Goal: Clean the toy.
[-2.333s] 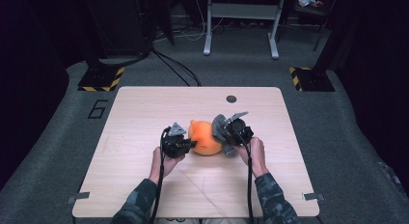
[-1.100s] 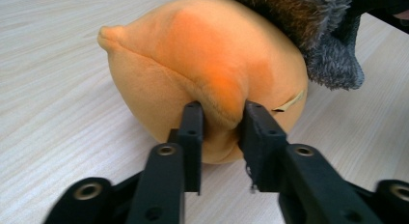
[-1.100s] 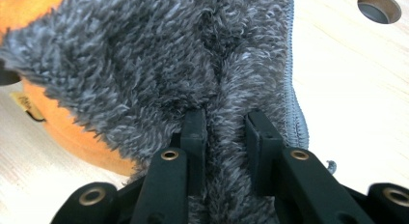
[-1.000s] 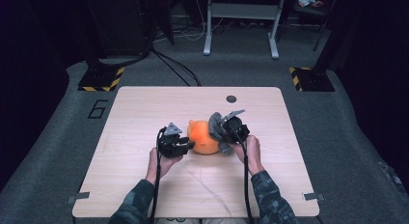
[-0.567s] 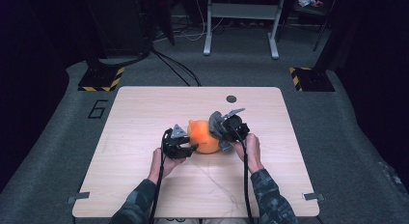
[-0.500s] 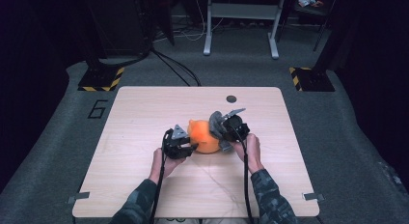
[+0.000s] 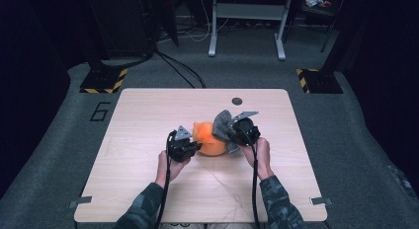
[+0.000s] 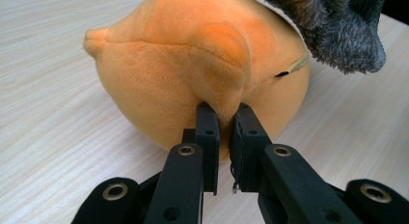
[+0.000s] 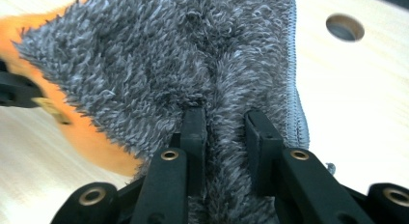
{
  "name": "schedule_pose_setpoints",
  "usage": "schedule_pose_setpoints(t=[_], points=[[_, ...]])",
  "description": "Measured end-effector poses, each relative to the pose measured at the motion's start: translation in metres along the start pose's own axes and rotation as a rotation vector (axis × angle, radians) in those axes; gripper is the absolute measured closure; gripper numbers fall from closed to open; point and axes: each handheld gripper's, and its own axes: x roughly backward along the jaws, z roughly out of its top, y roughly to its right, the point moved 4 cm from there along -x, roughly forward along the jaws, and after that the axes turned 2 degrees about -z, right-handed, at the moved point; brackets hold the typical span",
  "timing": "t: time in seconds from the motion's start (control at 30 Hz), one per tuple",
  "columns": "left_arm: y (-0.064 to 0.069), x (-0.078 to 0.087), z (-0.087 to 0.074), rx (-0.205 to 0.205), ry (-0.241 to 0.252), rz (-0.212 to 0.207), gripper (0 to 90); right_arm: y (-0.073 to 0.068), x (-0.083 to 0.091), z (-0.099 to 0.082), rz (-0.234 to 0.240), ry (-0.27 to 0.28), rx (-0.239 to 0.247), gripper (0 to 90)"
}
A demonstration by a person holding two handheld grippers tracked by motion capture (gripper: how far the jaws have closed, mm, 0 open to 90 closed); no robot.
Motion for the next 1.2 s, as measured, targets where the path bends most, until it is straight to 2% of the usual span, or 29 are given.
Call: schedule_pose_setpoints(t=[0.07, 0.23, 0.33, 0.4, 0.5, 0.53, 0.73, 0.8, 0.83, 1.0, 1.2], points=[[0.002, 0.002, 0.003, 0.007, -0.001, -0.014, 83.5, -0.007, 0.006, 0.004, 0.003, 0.017, 0.017, 72.4], [0.006, 0.006, 0.009, 0.033, 0.007, -0.053, 83.4, -0.028, 0.016, 0.017, -0.001, 0.052, 0.111, 72.2], [0.007, 0.005, 0.009, 0.047, 0.011, -0.066, 83.4, -0.038, 0.018, 0.023, 0.005, 0.071, 0.14, 72.1], [0.007, 0.005, 0.009, 0.04, 0.008, -0.059, 83.3, -0.044, 0.015, 0.025, 0.025, 0.071, 0.161, 71.9], [0.004, 0.004, 0.007, 0.043, -0.001, -0.051, 83.1, -0.045, 0.008, 0.024, 0.024, 0.061, 0.19, 71.9], [0.003, 0.004, 0.007, 0.044, 0.001, -0.052, 83.1, -0.046, 0.007, 0.022, 0.031, 0.048, 0.169, 72.0], [0.0, 0.003, 0.004, 0.057, 0.002, -0.047, 82.9, -0.039, 0.001, 0.016, 0.02, 0.031, 0.149, 72.1], [-0.001, 0.003, 0.003, 0.064, 0.004, -0.047, 82.9, -0.034, 0.0, 0.013, 0.019, 0.022, 0.146, 72.1], [-0.001, 0.003, 0.003, 0.066, 0.004, -0.047, 82.8, -0.032, -0.001, 0.01, 0.013, 0.009, 0.125, 72.1], [-0.002, 0.002, 0.002, 0.067, 0.005, -0.048, 82.6, -0.02, -0.005, 0.001, 0.006, -0.018, 0.1, 72.2], [-0.004, 0.002, 0.001, 0.072, 0.001, -0.05, 82.1, -0.005, -0.013, -0.013, -0.006, -0.077, 0.045, 72.2]])
